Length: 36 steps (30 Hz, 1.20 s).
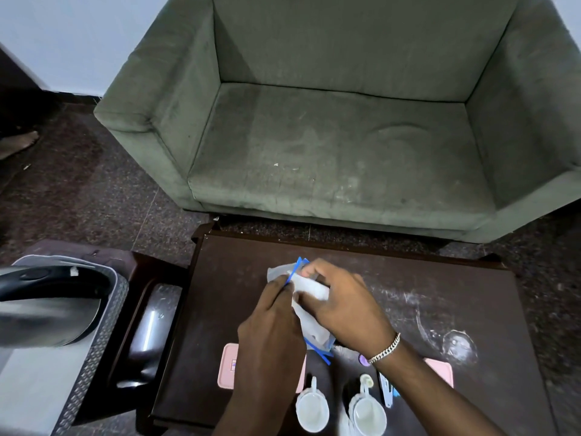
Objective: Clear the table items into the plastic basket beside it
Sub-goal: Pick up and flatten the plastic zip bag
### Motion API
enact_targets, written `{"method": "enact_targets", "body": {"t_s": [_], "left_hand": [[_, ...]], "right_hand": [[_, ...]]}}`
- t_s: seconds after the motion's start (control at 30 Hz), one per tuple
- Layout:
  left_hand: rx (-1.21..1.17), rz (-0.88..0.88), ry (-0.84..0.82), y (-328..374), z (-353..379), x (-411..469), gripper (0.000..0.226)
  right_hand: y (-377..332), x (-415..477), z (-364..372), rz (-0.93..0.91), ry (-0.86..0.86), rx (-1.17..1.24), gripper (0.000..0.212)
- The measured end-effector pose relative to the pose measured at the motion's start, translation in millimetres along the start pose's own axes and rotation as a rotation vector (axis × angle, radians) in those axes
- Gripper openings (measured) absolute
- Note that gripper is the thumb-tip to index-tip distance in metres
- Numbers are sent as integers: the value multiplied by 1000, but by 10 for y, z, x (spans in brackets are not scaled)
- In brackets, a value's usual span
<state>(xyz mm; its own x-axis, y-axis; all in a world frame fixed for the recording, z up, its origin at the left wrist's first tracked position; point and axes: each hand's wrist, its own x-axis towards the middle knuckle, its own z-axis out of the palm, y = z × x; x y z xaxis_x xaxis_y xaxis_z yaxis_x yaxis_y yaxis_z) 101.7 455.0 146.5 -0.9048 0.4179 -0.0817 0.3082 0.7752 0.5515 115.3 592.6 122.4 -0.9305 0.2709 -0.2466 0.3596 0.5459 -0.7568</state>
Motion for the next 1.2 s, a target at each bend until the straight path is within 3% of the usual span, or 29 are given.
{"method": "enact_targets", "body": {"t_s": [0.07, 0.23, 0.27, 0.37, 0.5, 0.67, 0.83, 1.2], "left_hand": [[2, 1, -8, 2, 10, 4, 42], [36, -99, -18, -87, 59, 53, 43], [49, -112, -8, -113, 63, 61, 43], [51, -122, -15, -168, 76, 75, 40], [62, -130, -28, -234, 118, 80, 44], [74, -155, -36, -276, 124, 100, 46], [78, -163, -47, -328, 123, 127, 39], [109, -179, -65, -322, 191, 73, 37]], "right_hand": [[15, 23, -55, 16, 30, -9, 22], [-54, 12, -450, 61, -63, -115, 61], [-59, 8, -558, 67, -98, -178, 59], [-35, -5, -882, 68, -117, -309, 17], [159, -39, -1154, 71, -37, -296, 6], [534, -149, -1194, 96, 88, -221, 16], [917, -320, -980, 231, 87, -196, 11], [1418, -490, -387, 478, 110, 32, 31]]}}
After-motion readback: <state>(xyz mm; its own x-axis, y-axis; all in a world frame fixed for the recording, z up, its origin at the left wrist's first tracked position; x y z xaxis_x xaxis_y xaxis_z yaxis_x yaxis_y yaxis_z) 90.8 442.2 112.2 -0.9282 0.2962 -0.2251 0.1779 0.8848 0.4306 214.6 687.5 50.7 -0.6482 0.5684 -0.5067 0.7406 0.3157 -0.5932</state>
